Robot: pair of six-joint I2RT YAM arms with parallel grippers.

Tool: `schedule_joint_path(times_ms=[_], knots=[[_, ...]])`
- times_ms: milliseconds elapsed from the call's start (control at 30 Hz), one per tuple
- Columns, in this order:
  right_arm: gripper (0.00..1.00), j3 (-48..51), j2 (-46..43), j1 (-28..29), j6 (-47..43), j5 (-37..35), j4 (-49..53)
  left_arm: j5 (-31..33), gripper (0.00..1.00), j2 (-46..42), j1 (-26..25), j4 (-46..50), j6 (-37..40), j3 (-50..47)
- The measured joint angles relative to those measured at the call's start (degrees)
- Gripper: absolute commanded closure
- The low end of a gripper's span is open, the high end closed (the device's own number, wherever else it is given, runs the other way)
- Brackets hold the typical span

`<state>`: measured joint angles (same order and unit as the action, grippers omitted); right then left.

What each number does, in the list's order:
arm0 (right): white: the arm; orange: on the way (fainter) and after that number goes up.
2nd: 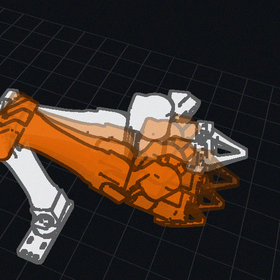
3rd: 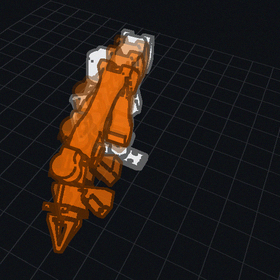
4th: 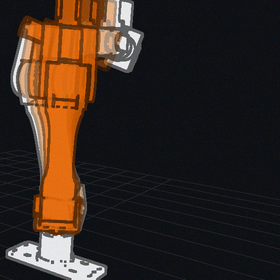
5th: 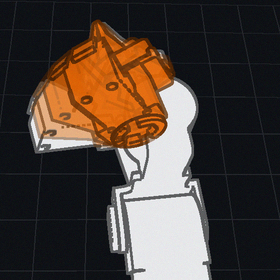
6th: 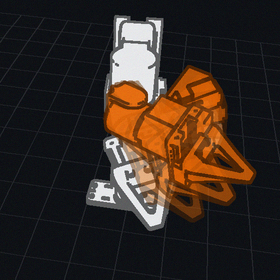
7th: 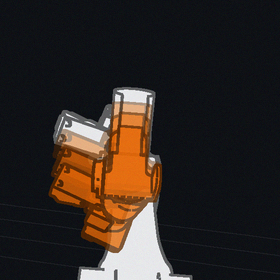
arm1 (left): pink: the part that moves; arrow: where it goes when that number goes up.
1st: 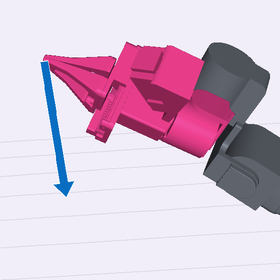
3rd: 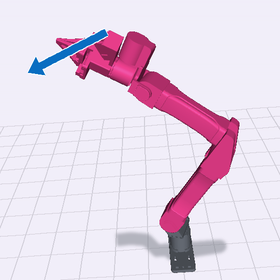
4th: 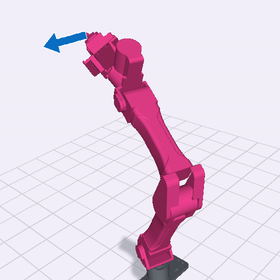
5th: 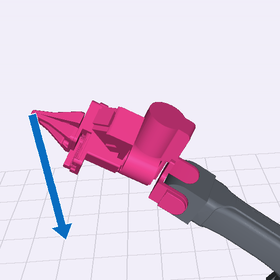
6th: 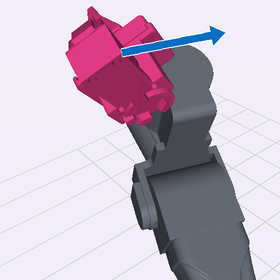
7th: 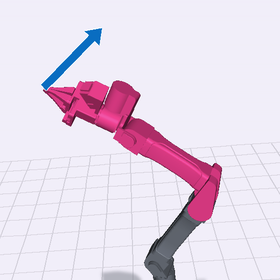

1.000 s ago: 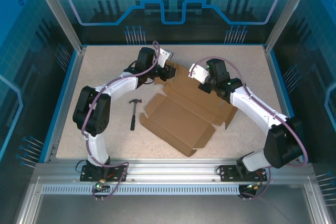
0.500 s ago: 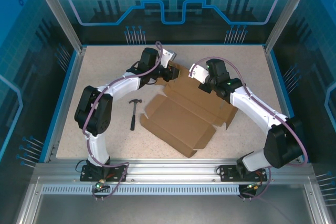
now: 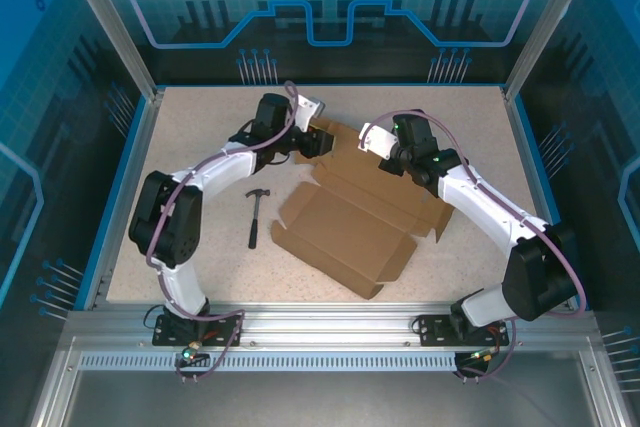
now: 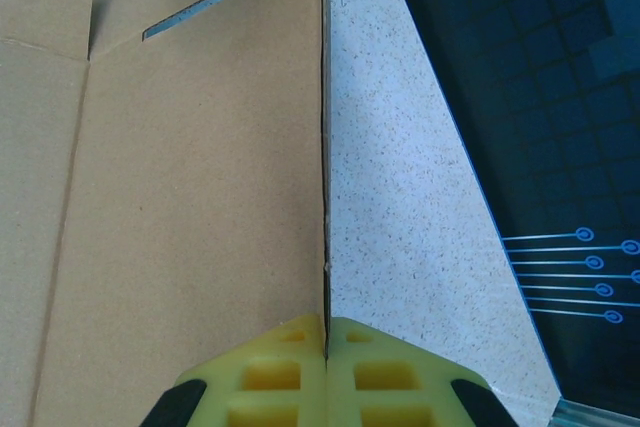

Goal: Fold the paper box

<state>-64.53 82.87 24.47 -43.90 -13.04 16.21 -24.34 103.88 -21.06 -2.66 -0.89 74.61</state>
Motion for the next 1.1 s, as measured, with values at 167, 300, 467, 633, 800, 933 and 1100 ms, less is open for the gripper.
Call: schedule_joint_path(times_ms=[167, 300, 467, 633, 800, 933, 1100], knots=[[1.0, 0.0, 0.0, 0.0, -2.69, 0.68, -0.59, 1.46, 0.47, -4.02, 0.92, 0.07, 0.46, -3.8], [1.0, 0.02, -0.07, -0.09, -4.83, 2.21, -1.25, 3.32, 0.45, -9.27, 1.29, -0.24, 0.35, -9.92], [1.0, 0.37, -0.37, -0.55, -7.37, 4.55, -2.6, 5.22, 0.44, -16.68, 2.99, -0.63, -0.83, -17.4], [1.0, 2.51, -0.52, -1.75, -10.27, 6.32, -5.29, 9.25, 0.43, -21.09, 6.93, -0.98, -3.45, -20.48], [1.0, 4.13, -0.61, -3.08, -12.7, 8.04, -7.15, 12.2, 0.41, -21.31, 12.31, -1.77, -7.76, -21.03], [1.0, 4.13, -0.92, -3.82, -13.88, 9.51, -7.72, 12.81, 0.41, -17.03, 17.7, -0.46, -10.29, -18.05], [1.0, 4.35, -0.98, -4.37, -14.67, 10.78, -8.04, 11.45, 0.41, -4.63, 19.63, 3.82, -11.21, -7.13]])
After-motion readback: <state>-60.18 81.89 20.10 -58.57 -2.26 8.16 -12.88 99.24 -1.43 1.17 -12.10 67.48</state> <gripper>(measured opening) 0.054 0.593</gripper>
